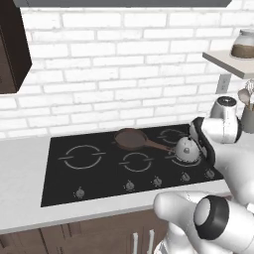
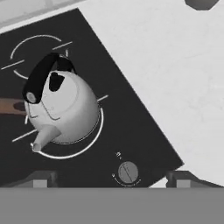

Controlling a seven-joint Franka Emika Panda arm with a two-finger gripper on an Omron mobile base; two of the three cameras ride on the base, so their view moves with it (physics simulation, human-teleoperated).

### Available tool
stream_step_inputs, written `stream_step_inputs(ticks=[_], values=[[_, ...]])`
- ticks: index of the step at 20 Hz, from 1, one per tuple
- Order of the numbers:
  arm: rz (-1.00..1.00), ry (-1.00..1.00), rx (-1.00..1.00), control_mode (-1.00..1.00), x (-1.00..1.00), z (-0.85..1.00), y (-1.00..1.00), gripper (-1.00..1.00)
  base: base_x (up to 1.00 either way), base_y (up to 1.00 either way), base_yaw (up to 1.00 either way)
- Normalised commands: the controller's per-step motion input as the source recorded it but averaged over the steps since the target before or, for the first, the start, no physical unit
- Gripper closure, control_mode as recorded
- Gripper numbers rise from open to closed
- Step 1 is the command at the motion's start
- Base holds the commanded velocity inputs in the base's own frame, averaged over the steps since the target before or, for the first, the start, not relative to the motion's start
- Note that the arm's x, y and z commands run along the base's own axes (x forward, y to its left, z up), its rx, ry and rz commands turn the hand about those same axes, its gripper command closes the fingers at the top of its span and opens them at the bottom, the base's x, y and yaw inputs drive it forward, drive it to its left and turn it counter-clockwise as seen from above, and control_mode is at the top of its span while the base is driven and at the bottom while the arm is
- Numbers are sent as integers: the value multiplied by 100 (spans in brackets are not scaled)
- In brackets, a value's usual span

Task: Pick the kettle from the counter and place it on a stove burner. Then turn the burner on.

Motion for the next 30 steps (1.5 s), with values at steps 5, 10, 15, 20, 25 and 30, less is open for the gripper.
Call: stream_step_inputs(ticks=[5,10,15,20,25,30], values=[[28,21,0,-100,-59,-74,-56,-100,0,0,0],[22,10,1,-100,2,-72,-7,-100,0,0,0],[12,0,10,-100,24,-24,0,-100,0,0,0],[3,0,1,-100,2,-16,0,-100,0,0,0],[0,4,0,-100,5,-27,1,-100,0,0,0],[0,1,1,-100,12,-19,11,-100,0,0,0]])
